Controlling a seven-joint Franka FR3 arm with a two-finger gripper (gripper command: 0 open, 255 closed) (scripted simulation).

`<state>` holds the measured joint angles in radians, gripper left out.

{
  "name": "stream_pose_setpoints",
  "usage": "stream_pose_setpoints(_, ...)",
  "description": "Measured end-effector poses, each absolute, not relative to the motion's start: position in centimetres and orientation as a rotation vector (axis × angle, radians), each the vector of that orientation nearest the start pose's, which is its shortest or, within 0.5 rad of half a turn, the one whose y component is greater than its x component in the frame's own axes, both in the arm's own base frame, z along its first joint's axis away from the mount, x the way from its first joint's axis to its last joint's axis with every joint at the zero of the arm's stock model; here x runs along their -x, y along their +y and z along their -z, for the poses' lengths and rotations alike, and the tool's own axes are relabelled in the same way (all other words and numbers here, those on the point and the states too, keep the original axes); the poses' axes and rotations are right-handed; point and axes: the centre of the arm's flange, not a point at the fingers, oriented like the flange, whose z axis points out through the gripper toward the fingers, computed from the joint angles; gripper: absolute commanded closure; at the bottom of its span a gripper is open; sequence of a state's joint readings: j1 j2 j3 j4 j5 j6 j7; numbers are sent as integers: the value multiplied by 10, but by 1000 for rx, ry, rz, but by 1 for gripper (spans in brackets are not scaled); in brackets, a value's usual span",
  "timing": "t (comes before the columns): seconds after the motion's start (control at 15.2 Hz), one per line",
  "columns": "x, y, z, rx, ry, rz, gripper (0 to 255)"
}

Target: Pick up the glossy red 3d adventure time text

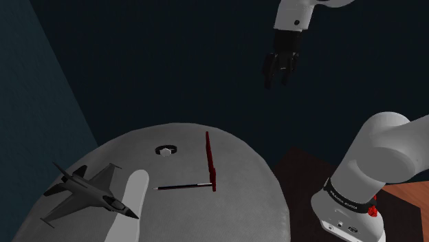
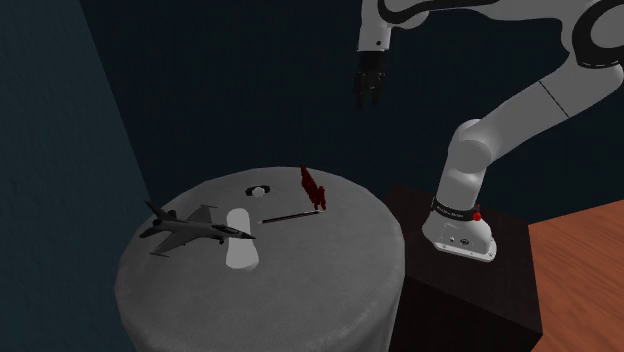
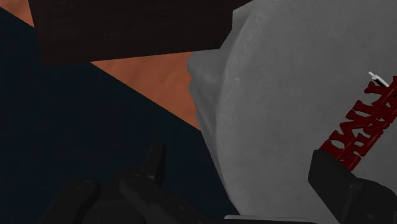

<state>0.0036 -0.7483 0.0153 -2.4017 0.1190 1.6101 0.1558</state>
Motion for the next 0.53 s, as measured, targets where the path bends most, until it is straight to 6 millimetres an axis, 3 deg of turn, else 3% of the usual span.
stream_pose_setpoints(0.2, -320, 33, -555, 3030, 268, -79, 0)
stream_pose_setpoints(0.53, -323, 93, -526, 3031, 446, -75, 0)
